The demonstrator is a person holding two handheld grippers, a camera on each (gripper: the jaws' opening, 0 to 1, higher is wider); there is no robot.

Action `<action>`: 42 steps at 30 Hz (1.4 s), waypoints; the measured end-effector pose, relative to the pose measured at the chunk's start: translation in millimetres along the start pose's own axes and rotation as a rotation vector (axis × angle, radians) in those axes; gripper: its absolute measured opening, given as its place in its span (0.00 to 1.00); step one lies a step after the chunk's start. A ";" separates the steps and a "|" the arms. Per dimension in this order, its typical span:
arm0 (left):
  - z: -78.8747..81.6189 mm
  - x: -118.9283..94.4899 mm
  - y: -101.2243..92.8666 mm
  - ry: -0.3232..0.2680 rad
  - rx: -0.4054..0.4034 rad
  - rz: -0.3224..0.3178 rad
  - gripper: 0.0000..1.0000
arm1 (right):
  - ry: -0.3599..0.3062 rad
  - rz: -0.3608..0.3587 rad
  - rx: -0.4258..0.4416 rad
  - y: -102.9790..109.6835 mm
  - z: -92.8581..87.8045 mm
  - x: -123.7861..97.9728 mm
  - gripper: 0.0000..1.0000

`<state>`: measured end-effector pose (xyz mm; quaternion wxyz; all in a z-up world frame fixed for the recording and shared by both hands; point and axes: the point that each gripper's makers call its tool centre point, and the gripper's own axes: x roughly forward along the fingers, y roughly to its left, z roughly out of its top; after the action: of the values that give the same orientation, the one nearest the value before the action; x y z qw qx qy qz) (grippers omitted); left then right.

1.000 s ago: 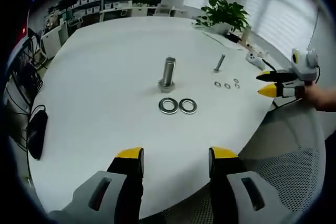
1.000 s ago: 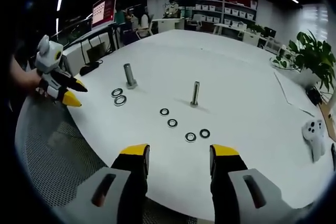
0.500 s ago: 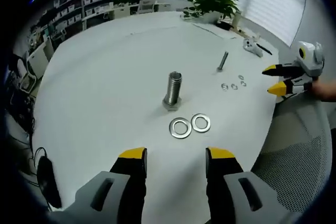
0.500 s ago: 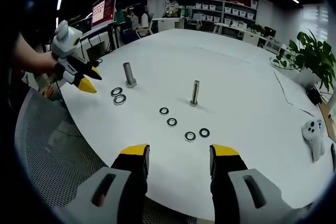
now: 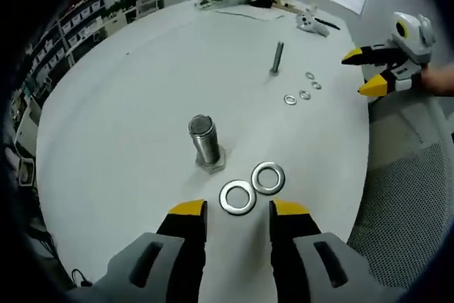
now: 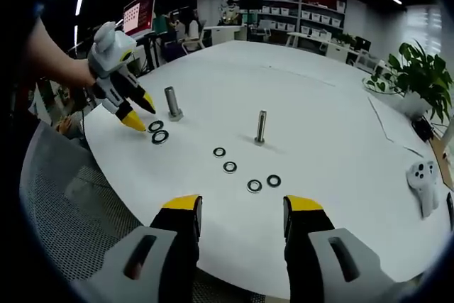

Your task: Place the washer onto the threaded stud by aligning its center hole with the stud, sliding it down to the base, and recovering from edge contact or off-axis alignment until the washer reaches the visible bottom stop.

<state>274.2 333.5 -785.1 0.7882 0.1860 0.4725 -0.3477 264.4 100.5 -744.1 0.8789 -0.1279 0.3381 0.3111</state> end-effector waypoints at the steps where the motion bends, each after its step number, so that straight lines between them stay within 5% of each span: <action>1: 0.0 1.3 0.8 0.009 0.015 0.002 0.30 | 0.002 0.001 0.000 0.2 -0.4 0.1 0.49; 19: -2.5 10.6 -2.4 0.091 0.201 -0.050 0.23 | 0.013 -0.006 -0.005 -1.5 -2.6 0.4 0.49; 29: -0.2 11.7 -0.9 0.095 0.217 -0.065 0.21 | 0.012 -0.016 -0.003 -3.2 -2.4 0.6 0.49; 38: -16.5 3.0 -1.4 0.190 0.242 -0.094 0.20 | 0.016 -0.019 -0.005 -3.6 -3.2 0.9 0.48; 42: -27.6 -2.3 -1.1 0.245 0.322 -0.087 0.20 | 0.016 -0.019 -0.003 -3.6 -3.4 1.2 0.48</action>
<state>255.7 350.7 -796.4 0.6693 0.3299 0.5107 -0.4271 265.6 96.8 -747.3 0.8788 -0.1352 0.3435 0.3023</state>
